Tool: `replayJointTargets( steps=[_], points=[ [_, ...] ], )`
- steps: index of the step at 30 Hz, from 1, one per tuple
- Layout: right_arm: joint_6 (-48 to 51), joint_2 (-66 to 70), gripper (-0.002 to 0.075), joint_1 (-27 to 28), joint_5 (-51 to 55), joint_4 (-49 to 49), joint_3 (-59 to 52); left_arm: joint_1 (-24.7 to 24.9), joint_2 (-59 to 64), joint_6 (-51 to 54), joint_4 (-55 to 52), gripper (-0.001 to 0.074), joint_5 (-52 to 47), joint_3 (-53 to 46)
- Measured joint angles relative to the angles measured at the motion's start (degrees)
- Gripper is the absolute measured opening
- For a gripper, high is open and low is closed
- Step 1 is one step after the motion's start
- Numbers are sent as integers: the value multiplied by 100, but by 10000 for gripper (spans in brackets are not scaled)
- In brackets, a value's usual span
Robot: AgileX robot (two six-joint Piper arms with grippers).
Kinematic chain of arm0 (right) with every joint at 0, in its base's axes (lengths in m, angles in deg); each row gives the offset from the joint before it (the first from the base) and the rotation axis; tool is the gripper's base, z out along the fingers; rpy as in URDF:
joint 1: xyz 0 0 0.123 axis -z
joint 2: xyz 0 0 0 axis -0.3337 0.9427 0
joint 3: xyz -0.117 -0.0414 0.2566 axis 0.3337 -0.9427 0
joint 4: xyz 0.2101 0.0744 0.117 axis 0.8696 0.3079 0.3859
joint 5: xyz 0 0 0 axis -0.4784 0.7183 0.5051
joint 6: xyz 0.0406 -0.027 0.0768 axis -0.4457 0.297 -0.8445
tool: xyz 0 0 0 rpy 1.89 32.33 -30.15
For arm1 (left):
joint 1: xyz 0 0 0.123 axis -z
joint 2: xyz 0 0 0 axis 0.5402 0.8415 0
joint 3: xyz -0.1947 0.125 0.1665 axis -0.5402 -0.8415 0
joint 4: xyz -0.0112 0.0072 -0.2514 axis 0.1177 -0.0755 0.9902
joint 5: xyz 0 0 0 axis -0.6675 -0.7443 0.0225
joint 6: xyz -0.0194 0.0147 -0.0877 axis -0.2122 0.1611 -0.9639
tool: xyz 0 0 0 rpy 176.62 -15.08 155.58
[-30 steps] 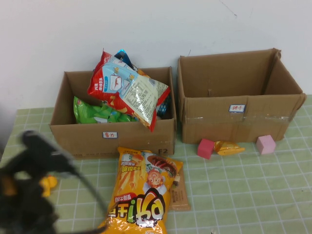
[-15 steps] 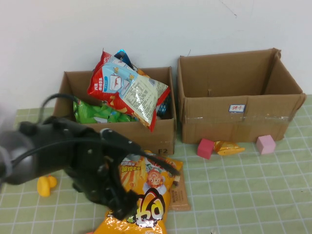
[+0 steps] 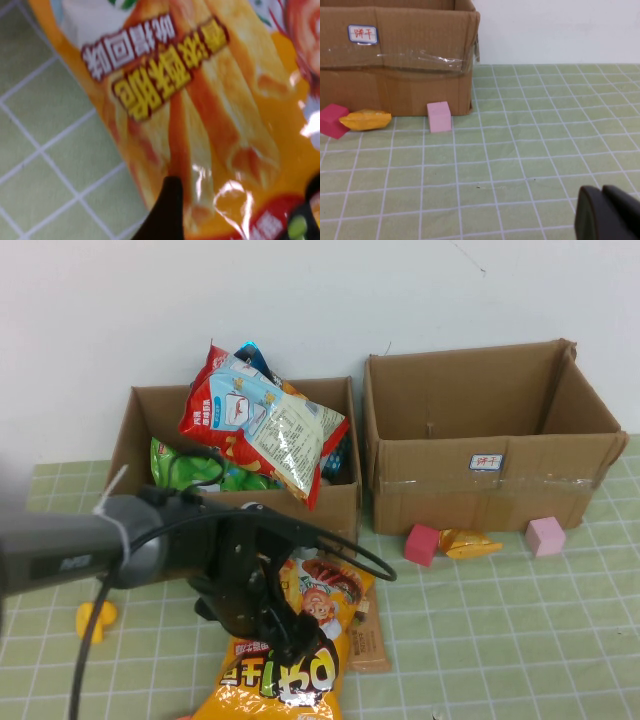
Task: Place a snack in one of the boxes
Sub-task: Pick up the potato chip
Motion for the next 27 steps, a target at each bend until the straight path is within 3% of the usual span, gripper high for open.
replayJointTargets(
  steps=[10, 11, 12, 15, 16, 21, 24, 27],
  points=[
    [0, 0, -2, 0, 0, 0, 0, 0, 595, -130, 11, 672, 47, 308],
    [0, 0, -2, 0, 0, 0, 0, 0, 604, -130, 11, 640, 55, 318],
    [0, 0, -2, 0, 0, 0, 0, 0, 617, -121, 46, 519, 59, 317],
    [0, 0, -2, 0, 0, 0, 0, 10, 623, -72, 55, 262, 23, 336],
    [0, 0, -2, 0, 0, 0, 0, 10, 600, -42, 55, 227, -35, 346],
    [0, 0, -2, 0, 0, 0, 0, 10, 443, 161, 77, 217, -181, 346],
    [0, 0, -2, 0, 0, 0, 0, 10, 133, 453, 77, 140, -383, 333],
    [0, 0, -2, 0, 0, 0, 0, 10, -498, 708, 54, 125, -647, 301]
  ],
)
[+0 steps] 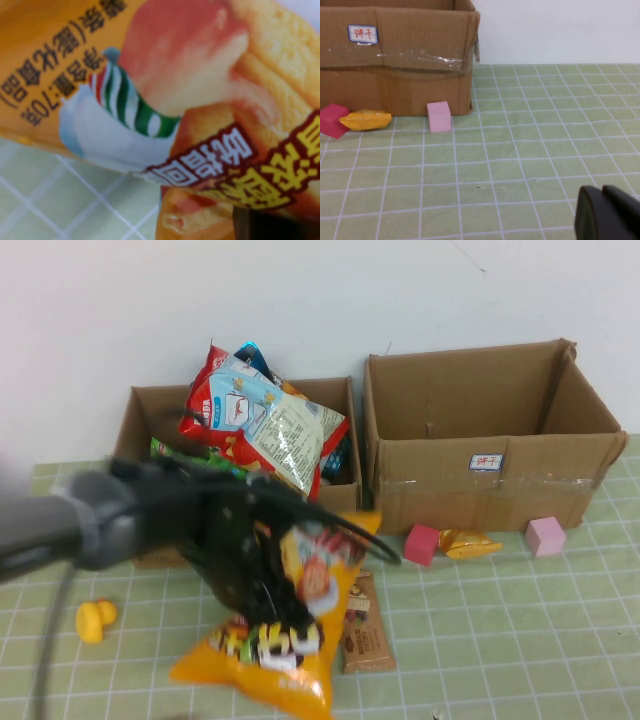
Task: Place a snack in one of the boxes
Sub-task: Pick up the potato chip, then place the potato chip in the potato chip box
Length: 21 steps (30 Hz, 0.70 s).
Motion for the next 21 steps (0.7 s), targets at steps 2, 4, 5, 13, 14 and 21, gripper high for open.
replayJointTargets(
  steps=[2, 4, 5, 13, 14, 21],
  points=[
    [0, 0, -2, 0, 0, 0, 0, 0, -587, 140, 0, 125, -84, 0],
    [0, 0, -2, 0, 0, 0, 0, 0, -1151, 223, -12, 125, -127, 0],
    [0, 0, -2, 0, 0, 0, 0, 0, -1460, 236, -61, 123, -127, 0],
    [0, 0, -2, 0, 0, 0, 0, 0, -3168, 14, -1125, 122, 666, 0],
    [0, 0, -2, 0, 0, 0, 0, -24, -3250, -130, -1343, 122, 876, 0],
    [0, 0, -2, 0, 0, 0, 0, -802, -3104, -1796, -2369, 118, 2243, -13]
  ],
)
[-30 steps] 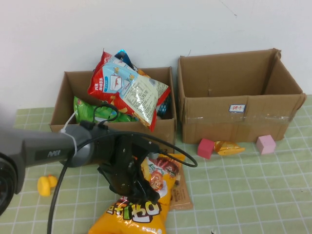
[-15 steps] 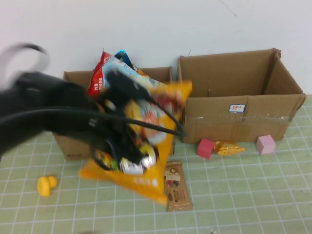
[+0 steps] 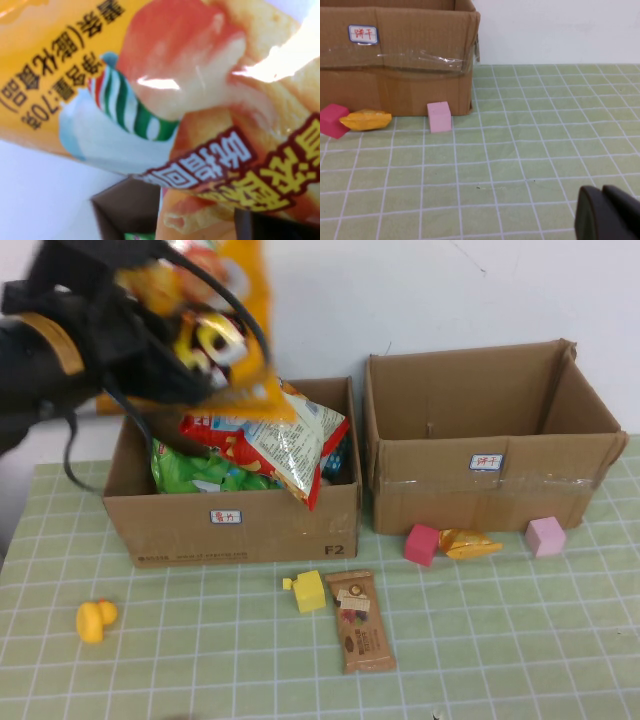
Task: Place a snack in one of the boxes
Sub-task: Place the potato chip in the potato chip box
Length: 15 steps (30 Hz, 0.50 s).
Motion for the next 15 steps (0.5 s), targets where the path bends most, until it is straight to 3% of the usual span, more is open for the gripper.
replayJointTargets(
  steps=[5, 15],
  points=[
    [0, 0, -2, 0, 0, 0, 0, -625, 643, -1012, -106, 104, 760, 0],
    [0, 0, -2, 0, 0, 0, 0, -985, 2365, -1491, 45, 102, 2358, -12]
  ],
)
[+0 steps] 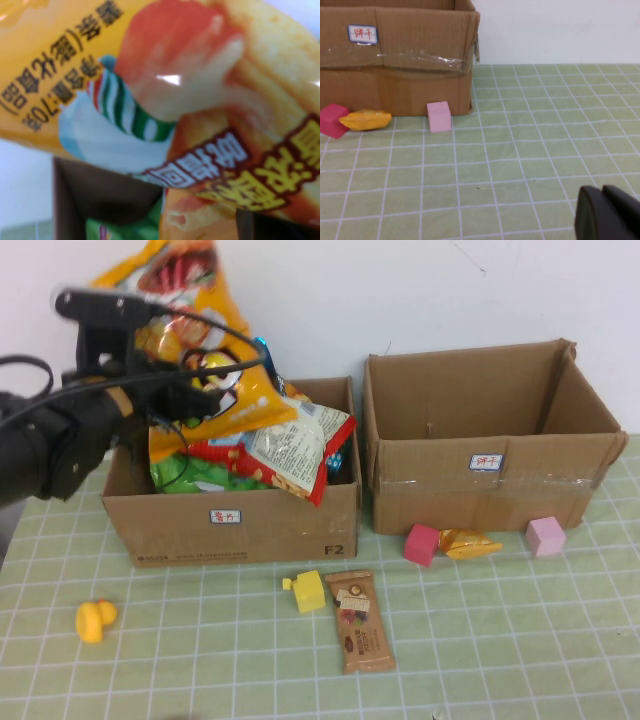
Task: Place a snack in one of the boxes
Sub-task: Place the potato chip in the potato chip box
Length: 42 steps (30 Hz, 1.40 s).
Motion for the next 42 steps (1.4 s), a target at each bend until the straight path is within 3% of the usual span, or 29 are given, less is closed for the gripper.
replayJointTargets(
  steps=[8, 15, 26, 34, 38, 42],
  points=[
    [0, 0, -2, 0, 0, 0, 0, -556, 964, -712, 137, 88, 429, 11],
    [0, 0, -2, 0, 0, 0, 0, -579, 1216, -1524, -1376, 78, 497, 18],
    [0, 0, -2, 0, 0, 0, 0, -473, 1216, -3446, -4427, 32, -296, 24],
    [0, 0, -2, 0, 0, 0, 0, -473, 1142, -4218, -5026, 32, 228, 24],
    [0, 0, -2, 0, 0, 0, 0, -441, 959, -4516, -5454, 143, 336, 24],
    [0, 0, -2, 0, 0, 0, 0, -416, 702, -5302, -6140, 397, 494, 24]
  ],
)
